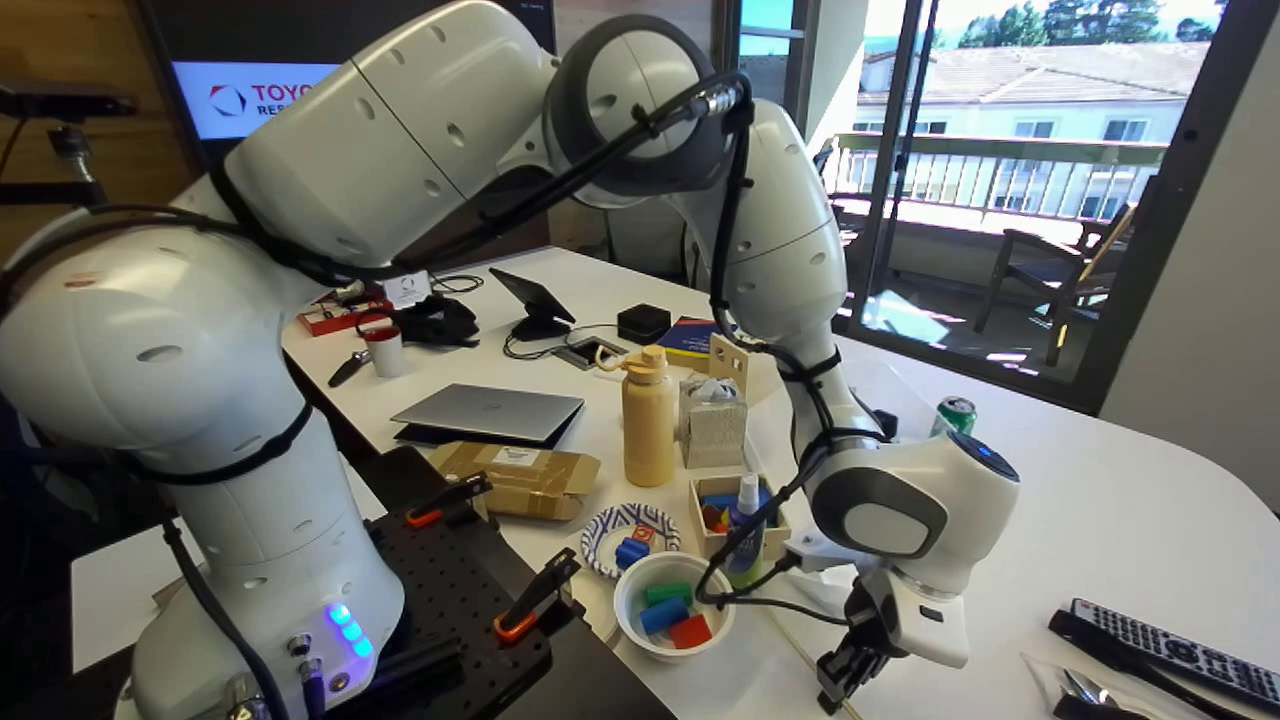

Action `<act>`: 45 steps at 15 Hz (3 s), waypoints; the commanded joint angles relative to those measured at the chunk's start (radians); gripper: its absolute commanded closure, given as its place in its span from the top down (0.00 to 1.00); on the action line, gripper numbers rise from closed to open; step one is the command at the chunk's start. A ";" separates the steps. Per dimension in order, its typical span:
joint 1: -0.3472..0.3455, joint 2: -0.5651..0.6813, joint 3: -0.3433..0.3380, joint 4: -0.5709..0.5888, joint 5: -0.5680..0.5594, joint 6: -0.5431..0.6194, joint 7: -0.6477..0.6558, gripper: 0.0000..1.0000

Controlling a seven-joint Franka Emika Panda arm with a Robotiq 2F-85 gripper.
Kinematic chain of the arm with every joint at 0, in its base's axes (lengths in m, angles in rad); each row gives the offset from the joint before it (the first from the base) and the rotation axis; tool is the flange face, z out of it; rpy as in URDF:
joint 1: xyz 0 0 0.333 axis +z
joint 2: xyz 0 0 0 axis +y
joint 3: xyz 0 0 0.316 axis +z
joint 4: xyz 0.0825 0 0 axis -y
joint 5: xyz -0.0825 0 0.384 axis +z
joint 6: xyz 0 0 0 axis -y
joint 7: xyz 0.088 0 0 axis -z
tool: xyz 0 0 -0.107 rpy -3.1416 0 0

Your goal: Pick up the sticks and mix the objects in the box

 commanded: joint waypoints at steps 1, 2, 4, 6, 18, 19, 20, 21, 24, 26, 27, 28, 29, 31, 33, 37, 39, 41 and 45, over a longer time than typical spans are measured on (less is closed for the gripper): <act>0.008 -0.012 -0.015 -0.012 0.016 -0.052 0.028 0.05; 0.004 -0.023 -0.015 -0.020 0.018 -0.048 0.021 0.05; 0.015 -0.040 -0.034 -0.047 0.007 -0.052 0.028 0.02; 0.008 -0.055 -0.049 -0.063 0.010 -0.057 0.026 0.02; 0.087 -0.333 -0.157 -0.219 -0.040 -0.036 0.034 0.02; 0.101 -0.364 -0.162 -0.230 -0.050 -0.039 0.038 0.02; 0.122 -0.398 -0.174 -0.244 -0.068 -0.035 0.047 0.02; 0.144 -0.433 -0.185 -0.256 -0.090 -0.036 0.056 0.02; 0.236 -0.521 -0.250 -0.277 -0.231 -0.049 0.159 0.02; 0.309 -0.569 -0.303 -0.282 -0.376 -0.080 0.266 0.02; 0.338 -0.590 -0.322 -0.283 -0.446 -0.103 0.316 0.02; 0.367 -0.609 -0.338 -0.285 -0.517 -0.125 0.368 0.02; 0.384 -0.628 -0.341 -0.287 -0.575 -0.148 0.408 0.02; 0.408 -0.656 -0.327 -0.297 -0.677 -0.184 0.488 0.02; 0.426 -0.675 -0.305 -0.314 -0.764 -0.193 0.571 0.02; 0.457 -0.710 -0.251 -0.329 -0.933 -0.190 0.760 0.02; 0.460 -0.716 -0.211 -0.313 -1.010 -0.198 0.843 0.02; 0.449 -0.722 -0.154 -0.292 -1.069 -0.208 0.909 0.02; 0.446 -0.703 -0.067 -0.261 -1.216 -0.202 1.031 0.02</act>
